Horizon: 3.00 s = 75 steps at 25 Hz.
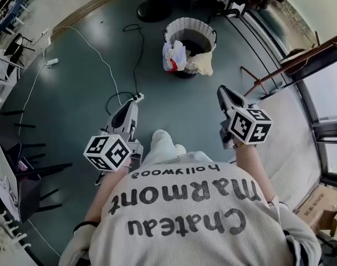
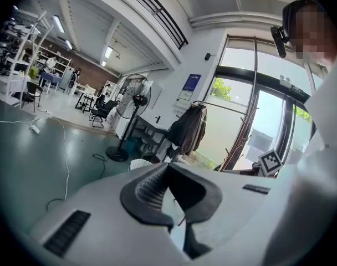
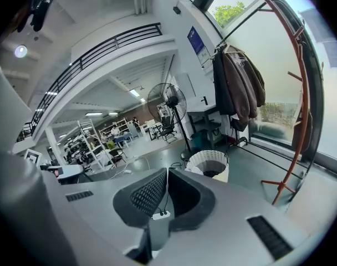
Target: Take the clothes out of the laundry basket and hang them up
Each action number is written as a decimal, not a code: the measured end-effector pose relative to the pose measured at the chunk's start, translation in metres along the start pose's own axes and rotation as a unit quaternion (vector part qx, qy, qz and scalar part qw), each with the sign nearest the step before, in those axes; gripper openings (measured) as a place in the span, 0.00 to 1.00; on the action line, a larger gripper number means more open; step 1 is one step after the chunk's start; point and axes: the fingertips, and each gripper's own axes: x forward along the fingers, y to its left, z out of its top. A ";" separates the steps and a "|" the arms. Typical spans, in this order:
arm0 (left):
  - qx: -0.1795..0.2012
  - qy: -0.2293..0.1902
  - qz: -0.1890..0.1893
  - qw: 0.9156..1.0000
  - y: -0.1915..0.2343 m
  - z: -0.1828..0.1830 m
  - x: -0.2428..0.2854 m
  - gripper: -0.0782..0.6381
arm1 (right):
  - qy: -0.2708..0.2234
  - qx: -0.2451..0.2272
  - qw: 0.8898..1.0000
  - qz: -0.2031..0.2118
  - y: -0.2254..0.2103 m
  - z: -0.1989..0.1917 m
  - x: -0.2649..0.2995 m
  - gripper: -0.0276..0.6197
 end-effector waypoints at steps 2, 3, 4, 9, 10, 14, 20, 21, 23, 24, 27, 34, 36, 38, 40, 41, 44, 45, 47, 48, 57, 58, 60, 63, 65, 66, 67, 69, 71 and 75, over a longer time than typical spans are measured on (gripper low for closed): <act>0.001 0.010 -0.001 1.000 0.002 -0.001 0.010 0.12 | 0.006 0.004 1.000 -0.001 -0.004 -0.003 0.007 0.09; 0.003 0.014 -0.002 1.000 0.002 0.000 0.016 0.12 | 0.010 0.005 1.000 -0.001 -0.006 -0.003 0.011 0.09; 0.004 0.017 -0.005 1.000 0.002 0.001 0.022 0.12 | 0.013 0.006 1.000 -0.002 -0.008 -0.003 0.015 0.09; 0.007 0.015 -0.004 1.000 0.011 0.018 0.053 0.12 | 0.018 0.012 1.000 -0.001 -0.015 0.010 0.036 0.09; 0.005 0.013 0.000 1.000 0.016 0.021 0.059 0.12 | 0.019 0.011 1.000 0.000 -0.015 0.013 0.041 0.09; -0.007 0.019 -0.001 1.000 0.035 0.032 0.090 0.12 | 0.024 0.011 1.000 0.001 -0.019 0.025 0.071 0.09; -0.010 0.033 -0.014 0.999 0.067 0.060 0.141 0.12 | 0.032 0.018 0.999 -0.005 -0.024 0.053 0.130 0.09; -0.009 0.033 -0.015 0.999 0.074 0.067 0.149 0.12 | 0.033 0.019 0.999 -0.005 -0.025 0.059 0.141 0.09; -0.007 0.032 -0.016 0.999 0.090 0.083 0.164 0.12 | 0.032 0.019 0.999 -0.005 -0.025 0.072 0.164 0.09; -0.007 0.032 -0.015 0.999 0.099 0.090 0.171 0.12 | 0.030 0.020 0.999 -0.006 -0.024 0.079 0.177 0.09; -0.010 0.039 -0.017 0.999 0.124 0.106 0.191 0.12 | 0.017 0.029 0.999 -0.008 -0.024 0.096 0.210 0.09; 0.024 0.066 -0.030 0.997 0.176 0.101 0.244 0.12 | 0.057 0.039 0.998 0.010 -0.029 0.059 0.287 0.09; 0.040 0.055 -0.037 0.997 0.187 0.092 0.255 0.12 | 0.093 0.026 0.995 0.022 -0.034 0.033 0.309 0.09; 0.051 0.054 -0.040 0.996 0.196 0.077 0.263 0.12 | 0.133 0.000 0.991 0.033 -0.040 0.007 0.329 0.10; 0.039 0.063 -0.039 0.996 0.205 0.061 0.269 0.12 | 0.175 -0.034 0.983 0.040 -0.048 -0.019 0.347 0.16; 0.027 0.066 -0.039 0.997 0.208 0.055 0.272 0.12 | 0.195 -0.049 0.979 0.044 -0.051 -0.031 0.355 0.25; 0.007 0.065 -0.041 0.997 0.215 0.045 0.280 0.12 | 0.250 -0.097 0.961 0.062 -0.060 -0.063 0.378 0.31; 0.005 0.063 -0.041 0.997 0.218 0.045 0.283 0.12 | 0.265 -0.119 0.954 0.071 -0.062 -0.072 0.386 0.31; 0.001 0.056 -0.035 0.998 0.224 0.045 0.287 0.12 | 0.290 -0.165 0.938 0.091 -0.066 -0.089 0.400 0.32; -0.002 0.051 -0.028 0.998 0.227 0.046 0.289 0.12 | 0.302 -0.187 0.929 0.100 -0.069 -0.097 0.408 0.33; -0.029 0.032 0.064 0.997 0.259 0.023 0.294 0.16 | 0.401 -0.406 0.798 0.193 -0.095 -0.158 0.470 0.35; -0.035 0.029 0.075 0.996 0.262 0.020 0.295 0.19 | 0.412 -0.421 0.783 0.199 -0.100 -0.165 0.476 0.35; -0.046 0.025 0.094 0.994 0.267 0.015 0.295 0.21 | 0.427 -0.447 0.758 0.207 -0.109 -0.178 0.485 0.36; -0.048 0.027 0.111 0.992 0.275 0.011 0.300 0.21 | 0.441 -0.486 0.721 0.223 -0.120 -0.193 0.499 0.37; -0.048 0.027 0.122 0.991 0.280 0.010 0.301 0.22 | 0.450 -0.513 0.691 0.240 -0.127 -0.203 0.505 0.38; -0.050 0.025 0.130 0.990 0.283 0.010 0.300 0.22 | 0.455 -0.526 0.674 0.249 -0.130 -0.209 0.506 0.38; -0.053 0.022 0.138 0.989 0.285 0.011 0.298 0.23 | 0.459 -0.541 0.655 0.258 -0.134 -0.216 0.507 0.38; -0.057 0.018 0.150 0.987 0.289 0.013 0.293 0.23 | 0.458 -0.577 0.619 0.272 -0.143 -0.227 0.509 0.38; -0.056 0.022 0.155 0.986 0.293 0.012 0.290 0.24 | 0.444 -0.610 0.594 0.278 -0.146 -0.232 0.515 0.38; -0.059 0.022 0.160 0.985 0.301 0.014 0.292 0.24 | 0.437 -0.635 0.570 0.285 -0.143 -0.242 0.520 0.38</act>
